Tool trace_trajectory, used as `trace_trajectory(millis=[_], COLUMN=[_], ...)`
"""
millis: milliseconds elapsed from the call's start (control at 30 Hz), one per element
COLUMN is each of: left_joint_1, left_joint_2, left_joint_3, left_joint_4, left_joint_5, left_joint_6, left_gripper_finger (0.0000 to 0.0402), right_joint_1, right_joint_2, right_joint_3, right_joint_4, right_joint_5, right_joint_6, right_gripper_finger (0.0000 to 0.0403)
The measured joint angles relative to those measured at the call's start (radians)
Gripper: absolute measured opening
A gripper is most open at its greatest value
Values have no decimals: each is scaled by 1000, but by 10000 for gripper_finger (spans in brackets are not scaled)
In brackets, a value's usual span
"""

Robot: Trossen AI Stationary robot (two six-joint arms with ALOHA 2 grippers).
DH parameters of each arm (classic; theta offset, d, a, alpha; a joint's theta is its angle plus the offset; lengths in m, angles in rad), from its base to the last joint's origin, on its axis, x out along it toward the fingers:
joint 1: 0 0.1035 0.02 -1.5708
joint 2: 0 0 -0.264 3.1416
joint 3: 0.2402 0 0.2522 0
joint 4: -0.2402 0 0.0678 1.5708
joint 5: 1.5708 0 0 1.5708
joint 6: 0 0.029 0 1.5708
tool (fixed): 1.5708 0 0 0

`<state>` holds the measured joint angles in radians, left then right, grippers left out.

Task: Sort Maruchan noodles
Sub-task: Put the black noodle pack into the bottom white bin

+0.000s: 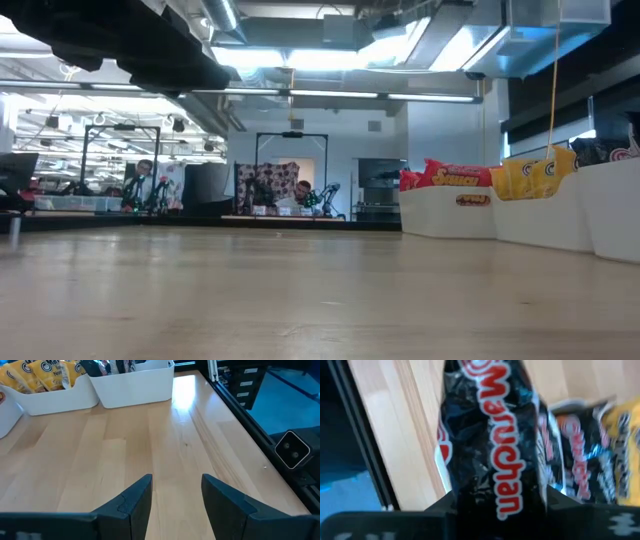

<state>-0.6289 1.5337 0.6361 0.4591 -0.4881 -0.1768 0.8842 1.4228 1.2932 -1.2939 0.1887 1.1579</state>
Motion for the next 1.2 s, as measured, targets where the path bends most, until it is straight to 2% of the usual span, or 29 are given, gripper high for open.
trace_trajectory(millis=[167,867,1200], left_joint_1=[0,0,0], left_joint_2=[0,0,0], left_joint_3=[0,0,0], left_joint_4=[1,5,5], left_joint_5=[0,-1,-1], left_joint_6=[0,-5,-5], left_gripper_finger=[165,165,165], right_joint_1=[55,52,52], right_joint_2=[-28,-29,-29], right_joint_3=[-95,-280,-382], right_joint_4=[3,75,248], right_joint_5=[-6,2,7], right_joint_6=[73,67,60], right_gripper_finger=[99,99,99])
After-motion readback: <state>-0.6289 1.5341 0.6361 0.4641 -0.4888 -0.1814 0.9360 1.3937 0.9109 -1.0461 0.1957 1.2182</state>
